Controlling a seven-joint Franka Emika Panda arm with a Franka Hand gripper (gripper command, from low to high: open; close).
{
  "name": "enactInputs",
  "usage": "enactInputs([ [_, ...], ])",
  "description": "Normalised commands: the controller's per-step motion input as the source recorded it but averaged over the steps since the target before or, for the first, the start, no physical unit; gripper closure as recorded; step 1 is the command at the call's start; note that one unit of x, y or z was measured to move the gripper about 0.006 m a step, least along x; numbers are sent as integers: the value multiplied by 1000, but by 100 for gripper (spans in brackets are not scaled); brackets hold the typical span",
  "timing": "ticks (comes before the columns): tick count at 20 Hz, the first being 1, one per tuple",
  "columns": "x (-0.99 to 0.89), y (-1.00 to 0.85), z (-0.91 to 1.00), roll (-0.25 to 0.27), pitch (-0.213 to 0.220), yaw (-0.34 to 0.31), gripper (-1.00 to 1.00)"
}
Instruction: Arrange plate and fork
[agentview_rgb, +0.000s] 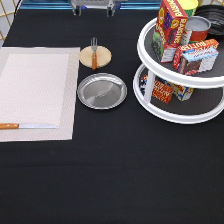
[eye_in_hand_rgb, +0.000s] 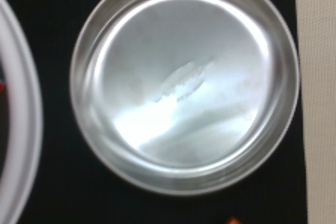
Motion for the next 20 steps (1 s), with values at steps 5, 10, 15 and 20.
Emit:
enactInputs([
  [5,878,-93,-13,19,63,47,-100],
  [10,791,-8,-71,14,50,51,-100],
  [15,519,-72,-277,63,6,37,-100],
  [20,487,-31,-337,59,1,35,-100],
])
